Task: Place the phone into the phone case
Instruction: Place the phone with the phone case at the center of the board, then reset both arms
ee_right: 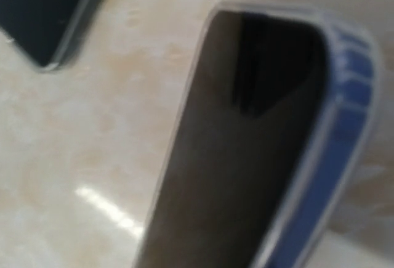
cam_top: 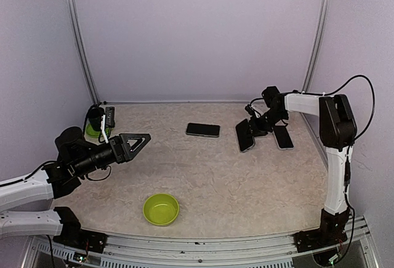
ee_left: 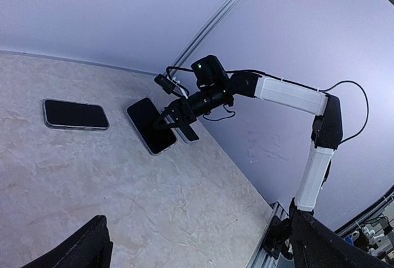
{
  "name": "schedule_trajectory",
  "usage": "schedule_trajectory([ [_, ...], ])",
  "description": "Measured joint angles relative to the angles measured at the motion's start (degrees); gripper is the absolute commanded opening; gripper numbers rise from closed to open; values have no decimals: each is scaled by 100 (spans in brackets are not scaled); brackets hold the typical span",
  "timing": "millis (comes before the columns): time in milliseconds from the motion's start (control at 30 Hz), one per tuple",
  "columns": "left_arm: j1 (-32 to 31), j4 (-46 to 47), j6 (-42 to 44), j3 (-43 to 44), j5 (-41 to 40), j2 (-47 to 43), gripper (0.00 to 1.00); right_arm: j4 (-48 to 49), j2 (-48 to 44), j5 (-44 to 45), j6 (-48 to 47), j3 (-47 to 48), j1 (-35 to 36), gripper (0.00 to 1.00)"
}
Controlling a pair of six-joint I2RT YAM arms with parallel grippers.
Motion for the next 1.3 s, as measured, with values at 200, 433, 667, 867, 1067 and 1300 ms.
schedule_trajectory([
  [200,0,0,0,0,-2,31,99,-7,118,402,-39,9,-79,43],
  [433,0,-31,-13,0,-7,85,99,-52,181,846,-96,9,-149,60],
  [667,9,-831,164,424,-402,107,99,66,-229,1362,-33,-417,-153,88],
  [867,20,-1893,507,1174,-1349,48,99,914,-2271,1569,179,-2199,-153,100],
  [1067,42,-2688,881,1325,-2186,-256,99,2194,-4568,1591,424,-4105,-31,100],
  [1300,101,-3501,1403,1845,-3075,-450,99,2693,-6378,2747,671,-5182,1073,100],
])
